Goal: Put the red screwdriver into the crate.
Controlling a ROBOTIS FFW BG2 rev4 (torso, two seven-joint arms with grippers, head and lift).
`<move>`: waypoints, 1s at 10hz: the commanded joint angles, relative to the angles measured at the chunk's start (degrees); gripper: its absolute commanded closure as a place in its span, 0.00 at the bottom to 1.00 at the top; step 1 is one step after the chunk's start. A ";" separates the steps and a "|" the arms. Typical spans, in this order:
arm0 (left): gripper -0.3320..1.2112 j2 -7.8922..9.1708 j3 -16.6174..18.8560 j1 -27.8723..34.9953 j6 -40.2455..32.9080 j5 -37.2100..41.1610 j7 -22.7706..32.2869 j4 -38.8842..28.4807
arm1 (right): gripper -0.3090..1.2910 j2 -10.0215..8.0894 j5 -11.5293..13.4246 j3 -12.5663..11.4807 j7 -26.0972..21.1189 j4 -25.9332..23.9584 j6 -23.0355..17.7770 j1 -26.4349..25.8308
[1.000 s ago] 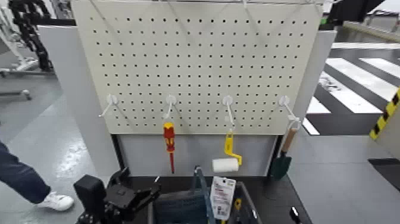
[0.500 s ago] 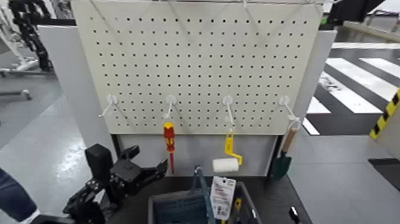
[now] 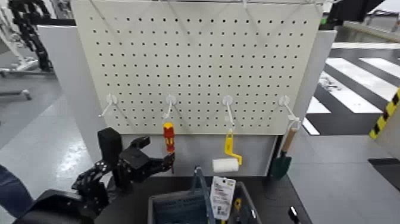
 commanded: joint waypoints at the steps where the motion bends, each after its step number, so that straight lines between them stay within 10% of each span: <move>1: 0.30 0.74 -1.65 -2.75 0.48 1.59 -1.72 2.23 | 0.32 0.00 -0.09 0.08 0.00 0.11 -0.09 0.00; 4: 0.39 0.91 -3.14 -5.21 0.57 2.82 -3.91 4.16 | 0.32 0.09 -0.09 0.08 0.00 0.11 -0.17 -0.08; 7: 0.88 0.91 -2.79 -5.12 1.27 3.17 -4.09 3.81 | 0.32 0.18 -0.09 0.08 0.00 0.02 -0.26 0.00; 10: 0.95 0.74 -2.53 -4.68 2.06 3.17 -4.62 3.19 | 0.32 0.18 -0.09 -0.01 0.00 0.02 -0.26 0.00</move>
